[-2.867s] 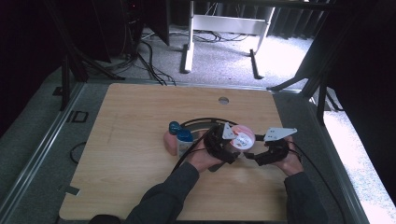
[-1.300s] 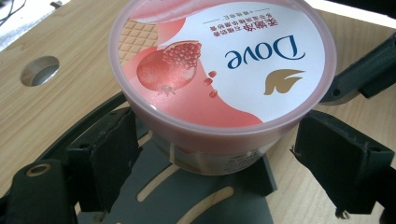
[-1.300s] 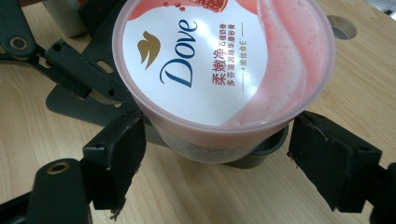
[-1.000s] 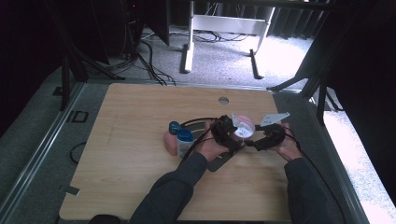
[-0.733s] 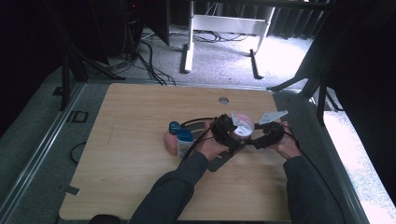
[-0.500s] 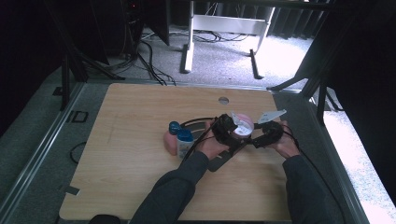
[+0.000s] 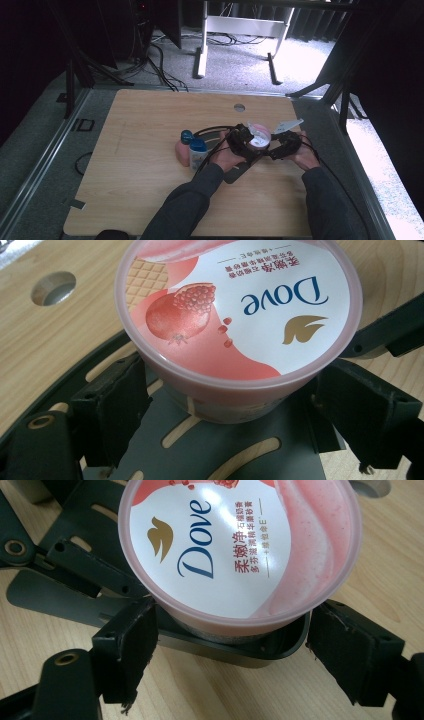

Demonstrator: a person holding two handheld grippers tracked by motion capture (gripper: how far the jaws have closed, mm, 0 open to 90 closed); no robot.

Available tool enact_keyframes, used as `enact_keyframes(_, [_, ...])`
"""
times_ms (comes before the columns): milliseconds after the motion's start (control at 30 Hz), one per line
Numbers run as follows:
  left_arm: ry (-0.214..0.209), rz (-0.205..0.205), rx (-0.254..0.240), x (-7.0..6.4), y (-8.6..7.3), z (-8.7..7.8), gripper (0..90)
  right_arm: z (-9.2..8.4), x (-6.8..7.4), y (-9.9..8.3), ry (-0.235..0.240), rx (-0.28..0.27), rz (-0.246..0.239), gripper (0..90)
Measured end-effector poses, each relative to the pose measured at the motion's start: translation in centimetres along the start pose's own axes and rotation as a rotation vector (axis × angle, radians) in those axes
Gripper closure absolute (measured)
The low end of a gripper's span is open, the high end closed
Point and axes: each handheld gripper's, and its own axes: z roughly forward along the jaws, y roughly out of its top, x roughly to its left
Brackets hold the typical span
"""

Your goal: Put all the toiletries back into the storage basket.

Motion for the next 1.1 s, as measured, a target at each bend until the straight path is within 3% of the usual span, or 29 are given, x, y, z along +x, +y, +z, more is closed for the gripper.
enact_keyframes(333, [-0.026,-0.018,0.016,0.1,-0.6,0.9,13.9,0.8,0.1,-0.4,0.003,0.043,0.010,20.6])
enact_keyframes(867, [-0.055,-0.031,0.023,0.2,-1.2,1.4,15.3,1.1,0.4,-0.3,-0.025,0.101,-0.022,21.9])
enact_keyframes(1033, [-0.062,-0.040,0.013,0.4,-1.5,1.4,18.5,0.3,0.3,-0.2,-0.029,0.067,0.001,19.7])
enact_keyframes(1100, [-0.060,-0.038,0.014,0.3,-1.5,1.4,18.8,0.3,0.0,-0.4,-0.024,0.086,0.016,18.3])
